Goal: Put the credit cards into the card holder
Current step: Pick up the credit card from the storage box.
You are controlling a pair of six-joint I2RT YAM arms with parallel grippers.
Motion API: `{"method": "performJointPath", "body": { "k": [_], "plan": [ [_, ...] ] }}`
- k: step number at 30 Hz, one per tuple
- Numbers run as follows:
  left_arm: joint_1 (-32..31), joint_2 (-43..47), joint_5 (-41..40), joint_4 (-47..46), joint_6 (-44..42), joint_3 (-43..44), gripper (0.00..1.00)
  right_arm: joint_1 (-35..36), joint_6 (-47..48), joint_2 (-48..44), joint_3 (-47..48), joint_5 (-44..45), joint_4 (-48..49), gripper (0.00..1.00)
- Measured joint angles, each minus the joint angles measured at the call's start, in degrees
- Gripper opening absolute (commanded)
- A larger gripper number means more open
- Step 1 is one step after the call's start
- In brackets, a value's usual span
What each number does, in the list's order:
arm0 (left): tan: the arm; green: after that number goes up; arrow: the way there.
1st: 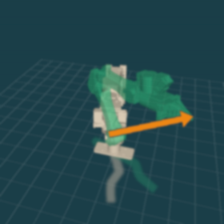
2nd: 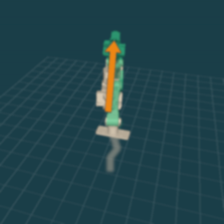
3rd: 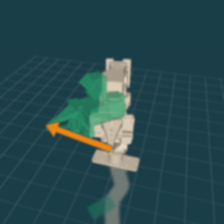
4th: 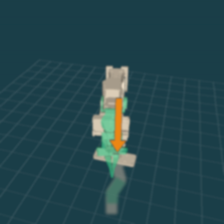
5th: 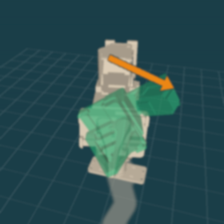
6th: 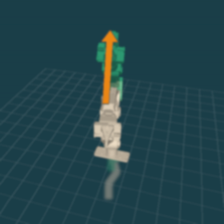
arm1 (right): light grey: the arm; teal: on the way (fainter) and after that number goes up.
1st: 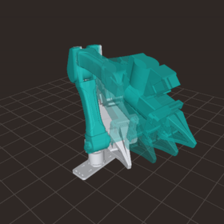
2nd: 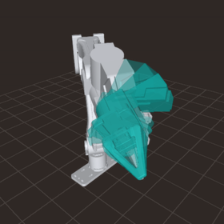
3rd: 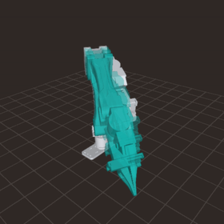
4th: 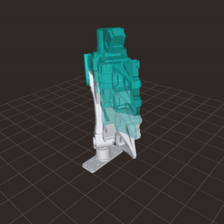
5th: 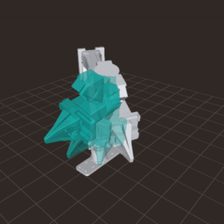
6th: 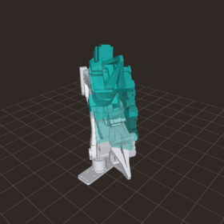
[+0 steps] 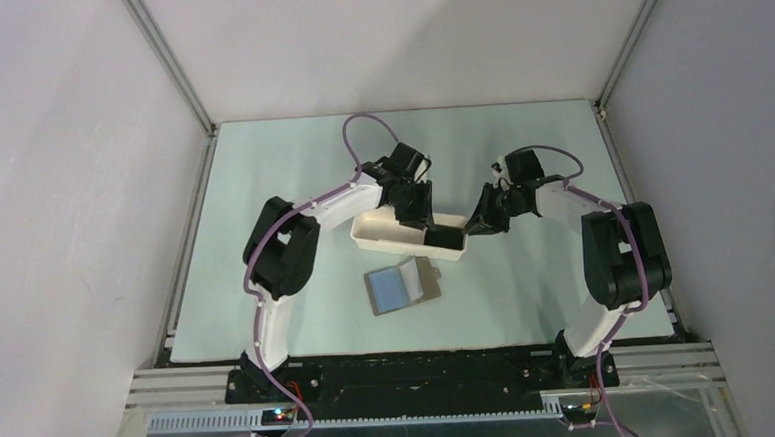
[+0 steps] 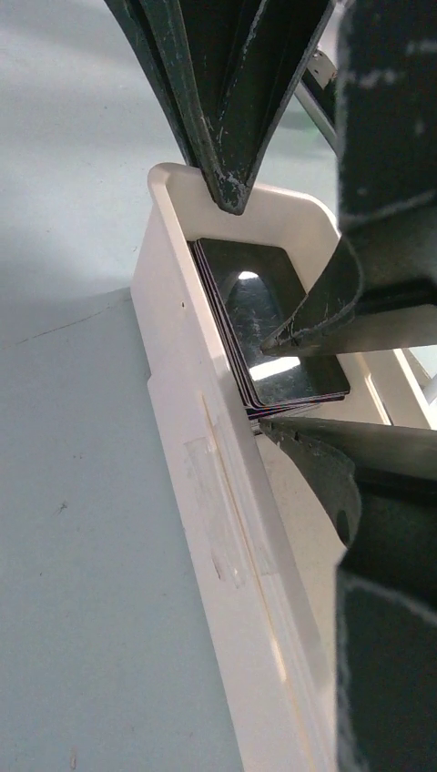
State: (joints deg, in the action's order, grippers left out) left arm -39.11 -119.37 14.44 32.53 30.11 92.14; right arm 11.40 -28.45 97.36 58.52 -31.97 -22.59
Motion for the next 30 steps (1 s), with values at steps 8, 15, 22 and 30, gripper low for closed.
{"method": "performJointPath", "body": {
  "k": [8,15,22,30],
  "plan": [
    [-0.46,-1.16,-0.28,0.00,0.04,0.02,0.31,0.00,0.00,0.07,0.02,-0.04,-0.02,0.03],
    [-0.85,-1.57,-0.52,-0.02,0.37,0.31,0.29,-0.02,0.02,0.24,0.11,-0.11,-0.20,0.02],
    [-1.16,-1.46,-2.32,-0.04,0.42,0.31,0.44,-0.07,0.02,0.26,0.15,-0.44,-0.22,0.03],
    [-1.51,-1.25,-4.83,-0.09,0.63,0.31,0.26,-0.04,0.07,0.37,0.22,-0.63,-0.22,0.03]
  ]
}}
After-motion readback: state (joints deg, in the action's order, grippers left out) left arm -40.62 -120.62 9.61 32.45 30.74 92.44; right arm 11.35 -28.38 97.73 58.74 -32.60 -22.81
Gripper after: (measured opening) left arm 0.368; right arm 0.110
